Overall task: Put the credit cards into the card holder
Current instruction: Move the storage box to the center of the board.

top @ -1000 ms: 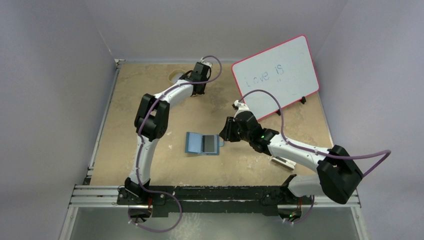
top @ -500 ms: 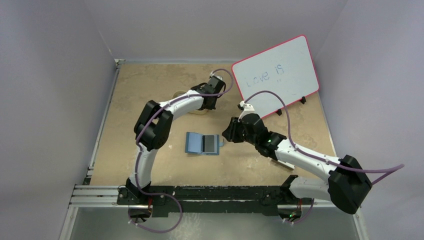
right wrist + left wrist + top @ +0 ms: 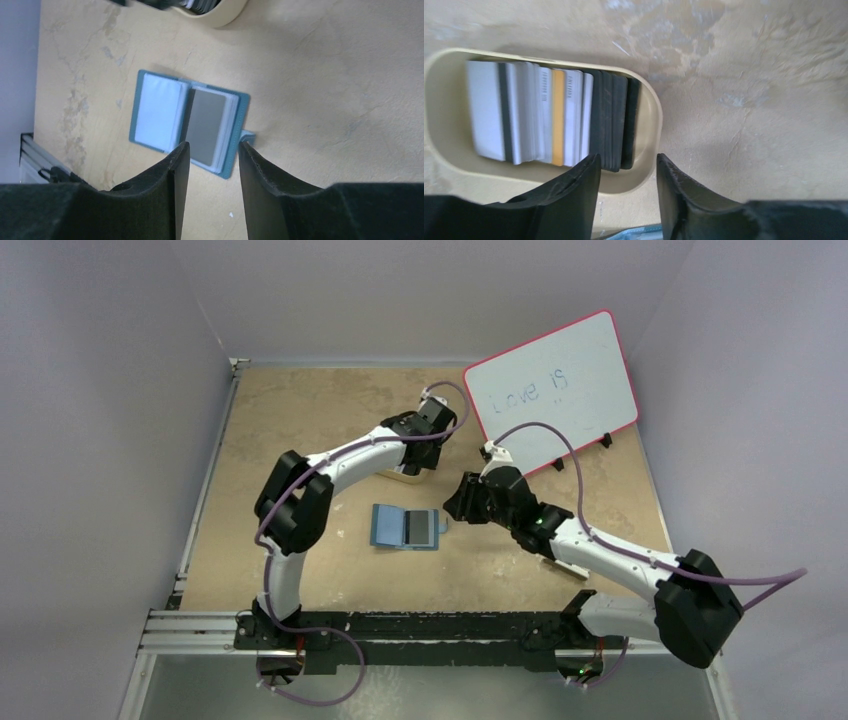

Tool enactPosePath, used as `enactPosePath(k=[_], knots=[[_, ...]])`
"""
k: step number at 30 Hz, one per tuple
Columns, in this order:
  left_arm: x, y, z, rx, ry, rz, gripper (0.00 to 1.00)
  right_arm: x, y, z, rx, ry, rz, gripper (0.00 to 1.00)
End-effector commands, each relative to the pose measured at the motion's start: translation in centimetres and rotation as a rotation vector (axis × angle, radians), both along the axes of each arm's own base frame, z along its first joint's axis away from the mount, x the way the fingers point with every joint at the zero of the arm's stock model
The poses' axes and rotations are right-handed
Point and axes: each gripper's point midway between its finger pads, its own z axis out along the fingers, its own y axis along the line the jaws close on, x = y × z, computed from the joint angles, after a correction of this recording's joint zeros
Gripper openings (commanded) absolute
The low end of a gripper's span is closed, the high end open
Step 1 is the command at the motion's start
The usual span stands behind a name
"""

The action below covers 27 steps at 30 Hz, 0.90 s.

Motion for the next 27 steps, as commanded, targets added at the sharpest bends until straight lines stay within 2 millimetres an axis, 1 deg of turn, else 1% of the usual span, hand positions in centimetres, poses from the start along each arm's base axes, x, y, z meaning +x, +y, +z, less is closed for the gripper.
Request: enactPosePath(k=[1, 3, 5, 8, 9, 12, 13, 14, 15, 18, 22, 25, 27], knots=[[1.8, 1.6, 6.5, -0.054, -0.144, 0.059, 0.48, 3.6, 0.4, 2.3, 0.091, -0.028, -0.109, 0.44], [2.2, 2.4, 6.6, -0.06, -0.135, 0.056, 0.49, 5.1, 0.2, 2.5, 0.116, -0.022, -0.149, 0.44], [2.6, 2.6, 6.3, -0.067, -0.119, 0.035, 0.49, 6.7, 0.1, 2.9, 0.15, -0.021, -0.19, 0.45], [3.1, 2.9, 6.1, -0.054, -0.116, 0.011, 0.54, 8.8, 0.7, 3.0, 0.179, -0.013, -0.218, 0.46], [3.5, 3.1, 6.1, -0.055, -0.122, 0.018, 0.57, 9.5, 1.0, 2.5, 0.175, 0.001, -0.223, 0.47], [4.4, 4.0, 5.8, -0.08, -0.116, 0.039, 0.64, 11.3, 2.1, 1.9, 0.163, 0.022, -0.22, 0.5], [4.6, 4.4, 5.7, -0.091, -0.11, 0.043, 0.71, 11.9, 2.5, 1.6, 0.156, 0.029, -0.219, 0.51], [4.7, 4.7, 5.5, -0.097, -0.102, 0.044, 0.74, 12.4, 2.8, 1.3, 0.147, 0.035, -0.218, 0.51], [4.9, 5.0, 5.5, -0.097, -0.103, 0.047, 0.74, 13.1, 3.3, 1.5, 0.146, 0.034, -0.218, 0.51], [5.2, 5.3, 5.3, -0.073, -0.104, 0.026, 0.74, 14.4, 4.0, 0.8, 0.127, 0.044, -0.217, 0.52], [5.3, 5.5, 4.2, -0.034, -0.08, 0.009, 0.74, 15.6, 4.5, -0.6, 0.105, 0.058, -0.215, 0.52], [5.2, 5.7, 3.5, -0.016, -0.069, 0.016, 0.74, 16.1, 5.1, -1.7, 0.087, 0.071, -0.188, 0.51], [5.1, 6.0, 3.0, 0.0, -0.059, 0.022, 0.74, 16.1, 5.1, -2.4, 0.067, 0.084, -0.187, 0.5]])
